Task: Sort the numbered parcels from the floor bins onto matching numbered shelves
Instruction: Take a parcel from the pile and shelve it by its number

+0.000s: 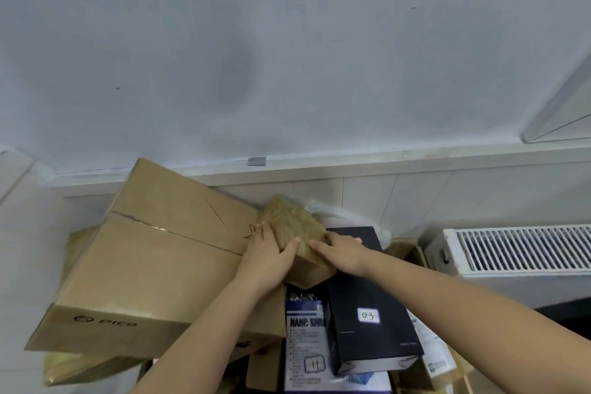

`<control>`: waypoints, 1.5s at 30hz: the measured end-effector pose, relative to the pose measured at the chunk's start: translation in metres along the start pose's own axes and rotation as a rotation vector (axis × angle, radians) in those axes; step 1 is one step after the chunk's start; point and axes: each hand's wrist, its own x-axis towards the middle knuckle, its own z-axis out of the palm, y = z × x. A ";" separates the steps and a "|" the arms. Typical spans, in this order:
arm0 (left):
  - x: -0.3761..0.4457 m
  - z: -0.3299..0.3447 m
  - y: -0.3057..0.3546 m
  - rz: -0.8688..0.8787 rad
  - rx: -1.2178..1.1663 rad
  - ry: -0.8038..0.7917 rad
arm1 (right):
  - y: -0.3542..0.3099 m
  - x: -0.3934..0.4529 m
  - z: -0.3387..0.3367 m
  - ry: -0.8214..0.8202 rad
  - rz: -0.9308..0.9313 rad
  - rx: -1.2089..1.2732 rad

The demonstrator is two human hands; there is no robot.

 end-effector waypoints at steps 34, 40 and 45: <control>-0.216 -0.158 0.092 0.465 0.164 0.675 | -0.152 -0.260 -0.086 0.175 -0.330 0.516; -0.234 -0.144 0.108 0.532 0.254 0.704 | -0.168 -0.269 -0.070 0.227 -0.334 0.584; -0.241 -0.141 0.100 0.700 0.113 0.417 | -0.158 -0.263 -0.076 0.398 -0.191 0.754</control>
